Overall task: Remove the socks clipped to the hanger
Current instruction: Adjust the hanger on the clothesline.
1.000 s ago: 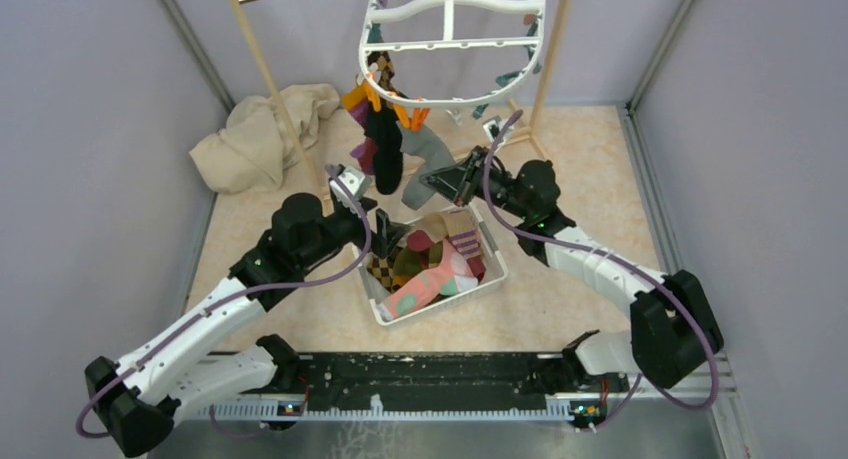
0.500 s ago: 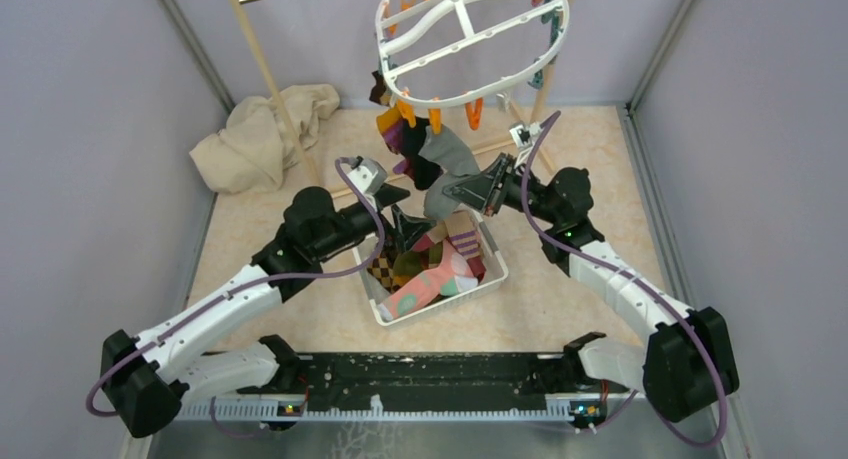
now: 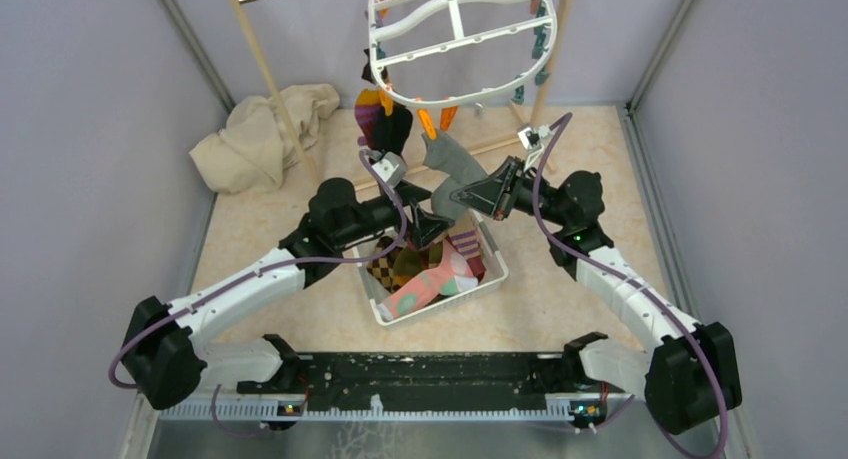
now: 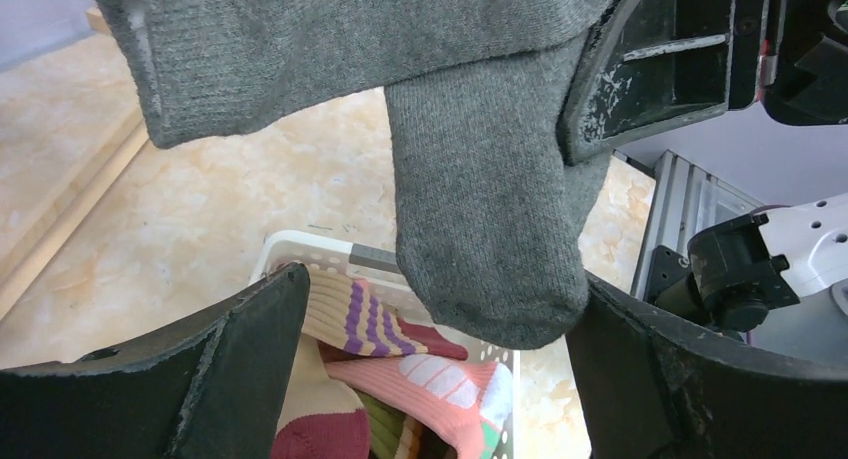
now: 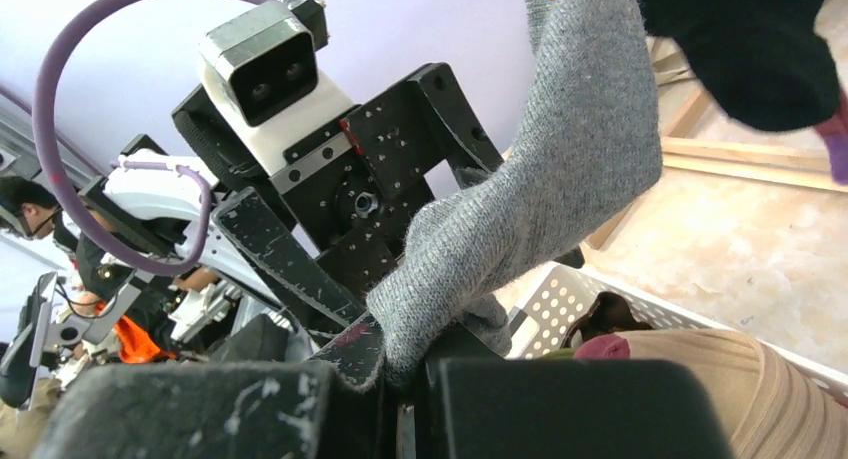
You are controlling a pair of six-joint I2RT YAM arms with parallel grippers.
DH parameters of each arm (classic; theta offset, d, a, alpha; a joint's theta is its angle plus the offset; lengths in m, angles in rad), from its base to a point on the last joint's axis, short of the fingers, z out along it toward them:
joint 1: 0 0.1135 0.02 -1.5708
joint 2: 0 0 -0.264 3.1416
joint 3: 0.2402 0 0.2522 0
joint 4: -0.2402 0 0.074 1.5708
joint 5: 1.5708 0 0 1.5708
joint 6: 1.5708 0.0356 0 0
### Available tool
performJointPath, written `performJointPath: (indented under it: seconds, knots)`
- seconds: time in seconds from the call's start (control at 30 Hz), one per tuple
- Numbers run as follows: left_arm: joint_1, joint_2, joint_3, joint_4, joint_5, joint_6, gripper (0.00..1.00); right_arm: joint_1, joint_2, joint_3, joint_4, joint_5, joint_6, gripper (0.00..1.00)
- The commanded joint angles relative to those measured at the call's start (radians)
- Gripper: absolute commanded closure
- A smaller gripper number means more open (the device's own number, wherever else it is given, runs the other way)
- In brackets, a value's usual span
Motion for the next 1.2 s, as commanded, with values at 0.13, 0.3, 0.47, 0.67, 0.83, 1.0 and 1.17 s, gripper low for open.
performJointPath:
  seconds: [0.13,0.3,0.47,0.67,0.83,1.0,1.17]
  knots:
    - [-0.006,0.035,0.089,0.044,0.024,-0.005,0.47,-0.012,-0.007,-0.011,0.061,-0.024,0.015,1.0]
    - [-0.006,0.065,0.125,0.015,0.048,-0.015,0.77,-0.013,0.007,-0.019,0.065,-0.028,0.01,1.0]
    - [-0.041,0.086,0.236,-0.179,-0.106,0.037,0.86,-0.014,-0.008,0.057,-0.185,0.024,-0.139,0.84]
    - [-0.211,0.18,0.398,-0.466,-0.531,0.165,0.87,-0.014,-0.079,0.226,-0.737,0.355,-0.429,0.68]
    - [-0.31,0.333,0.562,-0.619,-0.832,0.22,0.89,-0.014,-0.141,0.36,-0.985,0.647,-0.519,0.64]
    - [-0.369,0.48,0.688,-0.729,-1.108,0.288,0.89,-0.014,-0.199,0.467,-1.123,0.87,-0.575,0.6]
    - [-0.417,0.666,0.802,-0.793,-1.466,0.42,0.88,-0.014,-0.244,0.515,-1.177,1.049,-0.596,0.52]
